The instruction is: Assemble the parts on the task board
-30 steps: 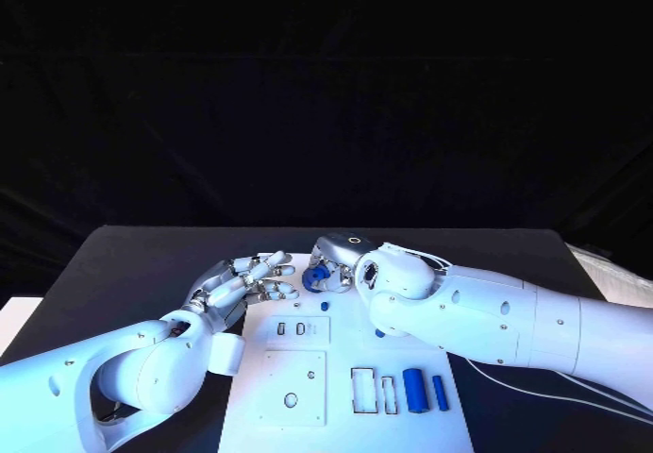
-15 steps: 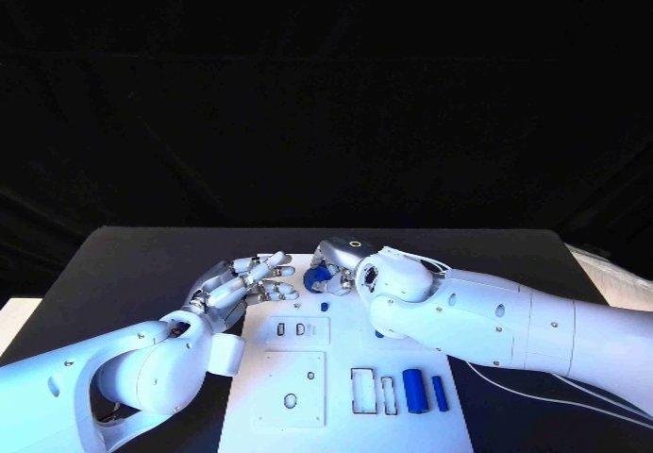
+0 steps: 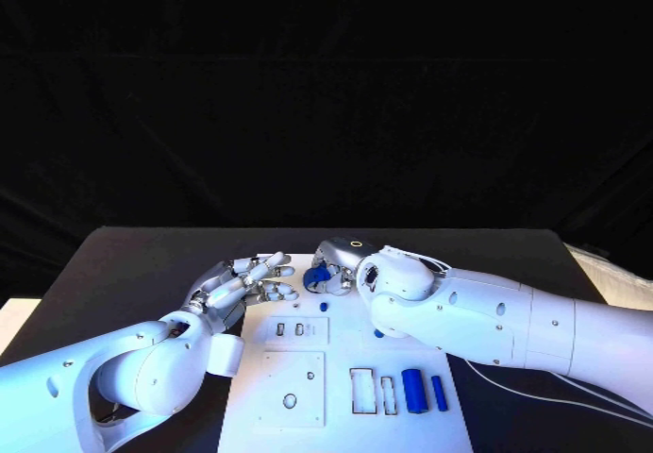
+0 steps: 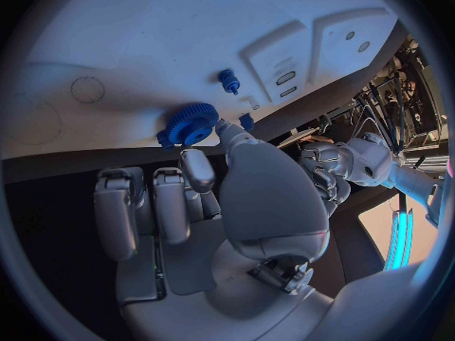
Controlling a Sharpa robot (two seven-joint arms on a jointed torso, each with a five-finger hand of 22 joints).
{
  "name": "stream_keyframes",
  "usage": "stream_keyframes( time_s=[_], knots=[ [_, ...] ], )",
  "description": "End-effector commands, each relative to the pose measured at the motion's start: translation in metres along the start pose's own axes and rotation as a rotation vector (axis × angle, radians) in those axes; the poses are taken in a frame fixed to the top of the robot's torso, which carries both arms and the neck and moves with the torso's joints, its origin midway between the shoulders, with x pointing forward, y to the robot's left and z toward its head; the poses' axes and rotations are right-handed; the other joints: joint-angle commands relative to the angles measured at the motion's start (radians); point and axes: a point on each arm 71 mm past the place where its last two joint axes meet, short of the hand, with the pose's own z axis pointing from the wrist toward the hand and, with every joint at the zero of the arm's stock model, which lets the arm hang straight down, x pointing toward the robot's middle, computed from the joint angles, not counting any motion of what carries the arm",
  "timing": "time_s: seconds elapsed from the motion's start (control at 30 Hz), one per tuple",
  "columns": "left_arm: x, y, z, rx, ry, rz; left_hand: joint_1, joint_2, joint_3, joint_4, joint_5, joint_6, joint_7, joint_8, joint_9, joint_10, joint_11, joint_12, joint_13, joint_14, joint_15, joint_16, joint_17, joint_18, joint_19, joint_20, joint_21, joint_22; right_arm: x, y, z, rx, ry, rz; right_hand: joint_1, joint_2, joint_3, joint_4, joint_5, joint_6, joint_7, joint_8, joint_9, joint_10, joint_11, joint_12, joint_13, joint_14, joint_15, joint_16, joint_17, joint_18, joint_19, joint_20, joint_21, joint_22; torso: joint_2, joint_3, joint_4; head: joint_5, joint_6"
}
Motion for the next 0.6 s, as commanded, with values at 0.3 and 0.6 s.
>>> stream_keyframes(
  time_s=[0.3, 0.6],
  knots=[
    [0.002, -0.001, 0.0, 0.003, 0.019, -0.01, 0.001, 0.005, 0.001, -0.006, 0.006, 0.002, 0.004, -0.006, -0.001, 0.002, 0.003, -0.003, -0.002, -0.002, 0.001, -0.003, 0.002, 0.01, -0.002, -0.003, 0.003, 0.001, 0.006, -0.011, 0.0, 0.052, 0.056, 0.032, -0.046, 0.02, -0.015, 0.049, 0.003, 0.014, -0.004, 0.003, 0.0, 0.01, -0.005, 0.017, 0.012, 0.078, 0.003, 0.003, 0.117, -0.009, 0.02, 0.004, -0.001, 0.145, 0.001, -0.0001, -0.0004, -0.003, 0.0],
    [0.001, -0.001, -0.001, 0.003, 0.017, -0.009, 0.002, 0.006, 0.001, -0.006, 0.006, 0.001, 0.004, -0.007, -0.001, 0.001, 0.003, -0.004, -0.002, -0.002, 0.002, -0.004, 0.003, 0.01, -0.002, -0.003, 0.004, 0.001, -0.005, -0.01, -0.006, -0.018, -0.087, 0.095, -0.001, 0.017, -0.004, 0.021, 0.011, 0.014, -0.004, 0.0, -0.001, 0.019, -0.007, 0.036, 0.027, 0.08, 0.002, 0.006, 0.123, -0.011, 0.027, 0.003, 0.002, 0.154, 0.0, 0.0001, -0.0013, -0.005, 0.002]
  ],
)
